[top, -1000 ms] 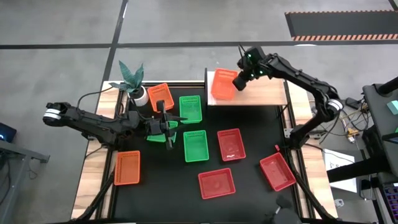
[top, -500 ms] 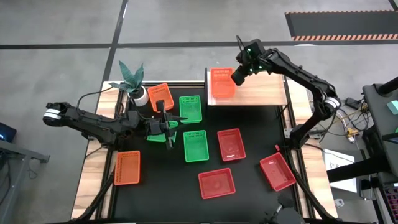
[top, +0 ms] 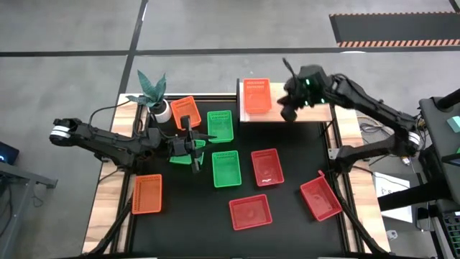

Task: Stack baskets on shelf by color
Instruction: Put the top left red bin on the shelf

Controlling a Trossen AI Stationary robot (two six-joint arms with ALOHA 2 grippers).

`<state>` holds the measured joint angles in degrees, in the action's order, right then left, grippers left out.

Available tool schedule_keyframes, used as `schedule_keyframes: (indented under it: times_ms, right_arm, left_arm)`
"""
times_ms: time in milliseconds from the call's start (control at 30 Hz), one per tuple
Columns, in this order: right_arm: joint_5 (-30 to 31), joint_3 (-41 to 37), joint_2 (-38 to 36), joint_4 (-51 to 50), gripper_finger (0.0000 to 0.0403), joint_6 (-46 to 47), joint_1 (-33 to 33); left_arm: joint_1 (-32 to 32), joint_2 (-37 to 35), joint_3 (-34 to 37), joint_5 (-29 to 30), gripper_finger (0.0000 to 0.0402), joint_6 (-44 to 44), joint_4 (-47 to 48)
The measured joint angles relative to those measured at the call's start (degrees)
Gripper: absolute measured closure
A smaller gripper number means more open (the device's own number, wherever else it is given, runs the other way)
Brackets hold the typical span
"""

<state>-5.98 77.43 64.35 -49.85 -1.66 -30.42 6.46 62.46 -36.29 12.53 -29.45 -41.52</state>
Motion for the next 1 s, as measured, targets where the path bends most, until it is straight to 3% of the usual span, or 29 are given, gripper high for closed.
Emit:
schedule_keyframes:
  times_ms: [233, 433, 600, 767, 1000]
  right_arm:
    - [0.0, -10.5, -8.6, 4.5, 0.0394, 1.2, 13.8]
    - [0.3, -23.8, -13.2, 18.4, 0.0394, 1.6, 24.7]
    - [5.2, -32.7, -13.6, 29.4, 0.0394, 1.5, 32.1]
    - [11.6, -35.7, -11.9, 30.1, 0.0394, 3.1, 37.7]
    - [12.0, -35.7, -10.4, 29.8, 0.0394, 7.2, 42.4]
  left_arm:
    - [0.0, 0.0, 0.0, 0.0, 0.0331, 0.4, 0.0]
    - [0.0, 0.0, 0.0, 0.0, 0.0331, 0.5, 0.0]
    - [0.0, 0.0, 0.0, 0.0, 0.0331, 0.6, 0.0]
    - [0.0, 0.0, 0.0, 0.0, 0.0331, 2.2, 0.0]
    - [0.0, 0.0, 0.0, 0.0, 0.0331, 2.3, 0.2]
